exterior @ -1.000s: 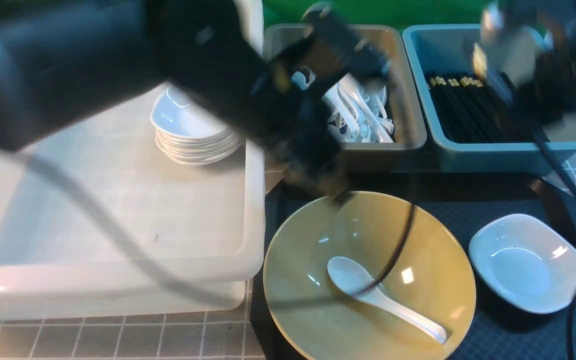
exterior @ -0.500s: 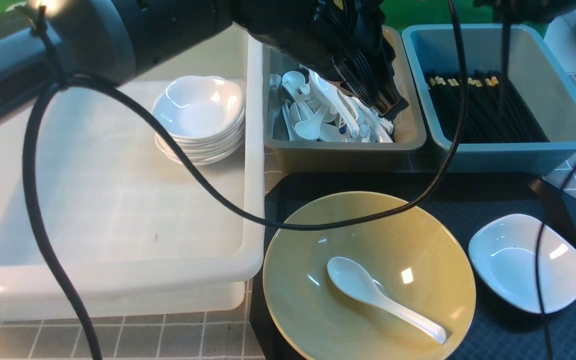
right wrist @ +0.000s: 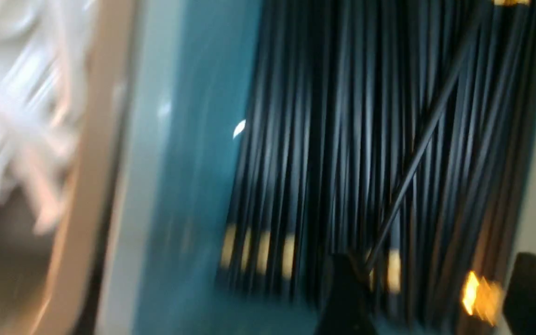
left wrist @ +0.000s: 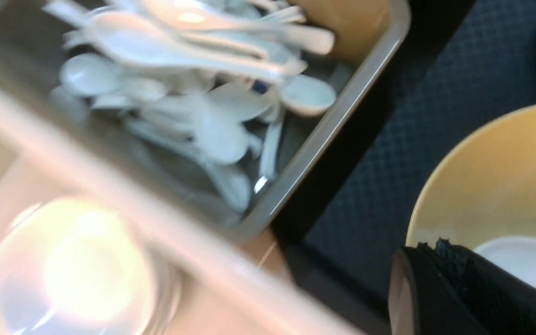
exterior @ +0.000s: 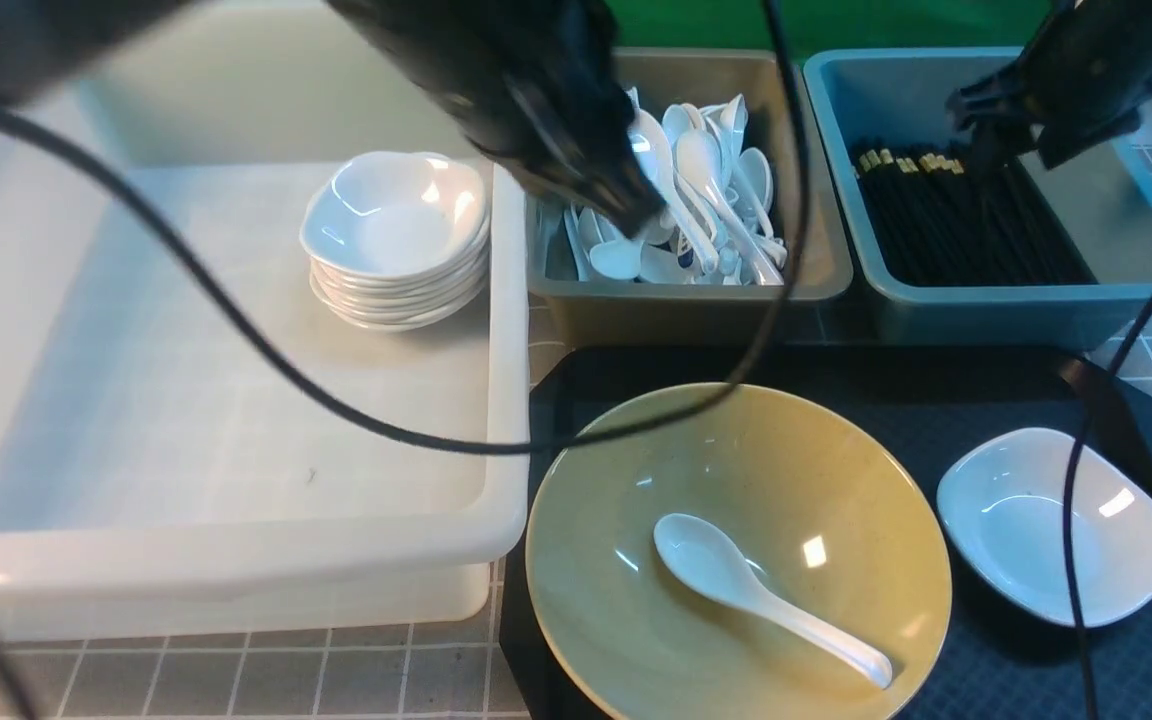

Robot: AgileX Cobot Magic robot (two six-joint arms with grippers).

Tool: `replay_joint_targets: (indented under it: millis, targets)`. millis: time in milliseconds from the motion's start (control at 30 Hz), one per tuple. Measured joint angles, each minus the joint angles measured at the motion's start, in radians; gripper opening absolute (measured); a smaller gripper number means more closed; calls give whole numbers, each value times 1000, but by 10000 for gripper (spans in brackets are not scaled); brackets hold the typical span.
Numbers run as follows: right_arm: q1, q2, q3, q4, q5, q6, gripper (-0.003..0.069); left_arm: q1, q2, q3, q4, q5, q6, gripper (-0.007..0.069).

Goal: On grey table put chopsticks spoon bowls plates into blue grey white boxes.
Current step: 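Reach down and grasp the white spoon resting in the bowl with the right gripper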

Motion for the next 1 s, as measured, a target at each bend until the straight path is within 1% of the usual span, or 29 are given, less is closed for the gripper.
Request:
replay_joint_targets:
  millis: [33, 67, 133, 167, 233, 300, 333, 467, 567, 633, 733, 800, 1000]
  targets:
    - [18, -46, -8, 16, 84, -62, 439, 8, -31, 9, 0, 8, 0, -11]
    - [18, -46, -8, 16, 93, -69, 440, 15, -52, 20, 0, 12, 0, -11]
    - [65, -118, 21, 47, 100, -128, 443, 22, -109, 70, -6, 17, -1, -11]
    - [73, -137, 37, 55, 100, -138, 443, 27, -138, 106, -6, 17, -1, -11]
    - [123, -205, 107, 72, 100, -155, 444, 28, -186, 167, -7, 16, -1, -11]
    - [199, -288, 209, 81, 100, -178, 444, 28, -254, 292, -20, -2, -1, -11]
    - [206, -294, 230, 81, 100, -180, 444, 28, -273, 325, -25, -11, -1, -11]
    - [349, -386, 435, 93, 100, -217, 444, 28, -372, 535, -56, -141, -1, -11]
    - [444, -402, 577, 97, 100, -225, 444, 28, -398, 642, -90, -250, -2, -11]
    - [480, -402, 643, 97, 100, -229, 444, 28, -399, 670, -106, -296, 3, -11]
    - [508, -389, 726, 97, 96, -229, 444, 28, -399, 688, -114, -332, 14, -11]
    - [511, -373, 758, 96, 87, -229, 444, 28, -399, 688, -114, -341, 20, -11]
    - [511, -301, 782, 117, 50, -234, 444, 28, -399, 688, -119, -344, 30, -11]
